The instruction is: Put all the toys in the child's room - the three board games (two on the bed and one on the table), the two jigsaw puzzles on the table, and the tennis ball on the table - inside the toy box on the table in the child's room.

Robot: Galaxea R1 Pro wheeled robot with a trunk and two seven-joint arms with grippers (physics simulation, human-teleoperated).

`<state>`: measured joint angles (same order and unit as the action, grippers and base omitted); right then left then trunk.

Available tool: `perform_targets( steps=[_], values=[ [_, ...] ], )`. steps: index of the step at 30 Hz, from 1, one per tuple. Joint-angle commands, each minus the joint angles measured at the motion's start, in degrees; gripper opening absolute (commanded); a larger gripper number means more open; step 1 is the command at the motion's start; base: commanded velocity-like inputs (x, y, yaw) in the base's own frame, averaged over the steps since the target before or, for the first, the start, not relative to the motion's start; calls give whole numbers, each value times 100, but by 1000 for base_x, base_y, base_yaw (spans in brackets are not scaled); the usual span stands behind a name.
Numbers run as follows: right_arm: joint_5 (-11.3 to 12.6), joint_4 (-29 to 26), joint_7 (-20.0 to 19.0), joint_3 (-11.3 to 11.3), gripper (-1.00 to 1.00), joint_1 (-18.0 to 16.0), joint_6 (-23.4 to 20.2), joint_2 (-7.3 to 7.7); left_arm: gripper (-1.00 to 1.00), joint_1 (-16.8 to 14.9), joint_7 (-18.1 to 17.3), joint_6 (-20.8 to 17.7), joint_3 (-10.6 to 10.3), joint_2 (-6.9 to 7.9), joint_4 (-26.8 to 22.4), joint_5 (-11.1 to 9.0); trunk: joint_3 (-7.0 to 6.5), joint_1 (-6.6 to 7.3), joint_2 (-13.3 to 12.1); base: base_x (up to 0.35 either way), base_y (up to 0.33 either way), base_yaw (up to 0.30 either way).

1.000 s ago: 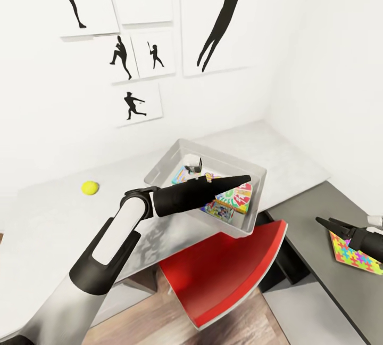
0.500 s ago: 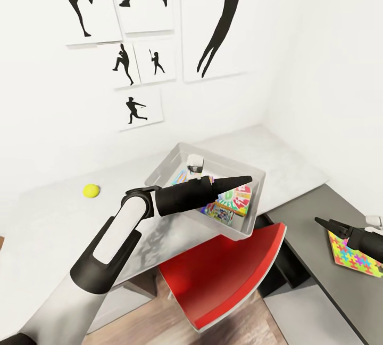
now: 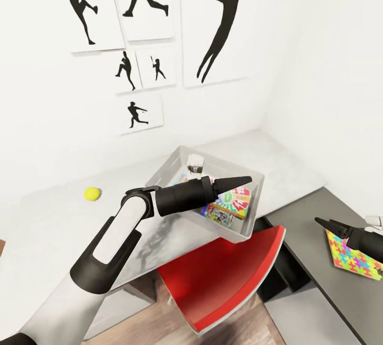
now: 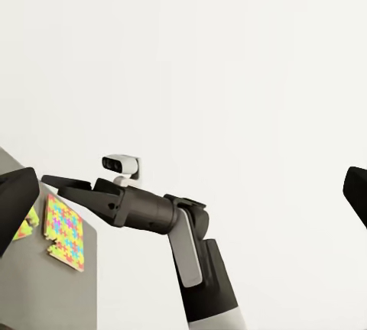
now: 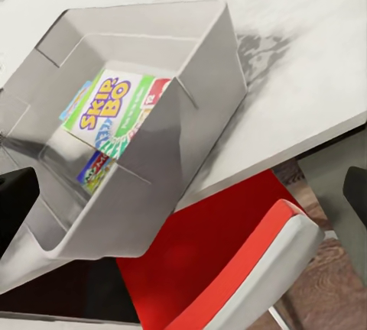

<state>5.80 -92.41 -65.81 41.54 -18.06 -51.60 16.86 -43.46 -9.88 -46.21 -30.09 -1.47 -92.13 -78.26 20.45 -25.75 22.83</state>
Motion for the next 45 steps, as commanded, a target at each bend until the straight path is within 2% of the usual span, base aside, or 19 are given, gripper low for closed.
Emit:
perform_targets(
  steps=[1,12,21,27,45],
  values=[
    [18,0,-7,4,100,-4,-35,1,100,-5,-21,-19,4,-2,2,13,0,-3,10,0,0,0],
    [17,-3,-3,-22,100,-5,-35,0,100,-1,3,-19,3,16,2,13,-104,-3,10,0,0,0],
    [17,-3,-2,-243,100,-5,-35,1,100,0,26,-19,3,12,2,13,-190,-3,10,0,0,0],
    [17,-4,0,-310,100,-5,-35,1,100,-3,34,-19,3,11,2,13,-246,-3,10,0,0,0],
    [17,-5,-2,-354,100,-5,-29,1,100,-5,153,-19,-2,-33,2,19,-417,-3,10,0,0,0]
  ],
)
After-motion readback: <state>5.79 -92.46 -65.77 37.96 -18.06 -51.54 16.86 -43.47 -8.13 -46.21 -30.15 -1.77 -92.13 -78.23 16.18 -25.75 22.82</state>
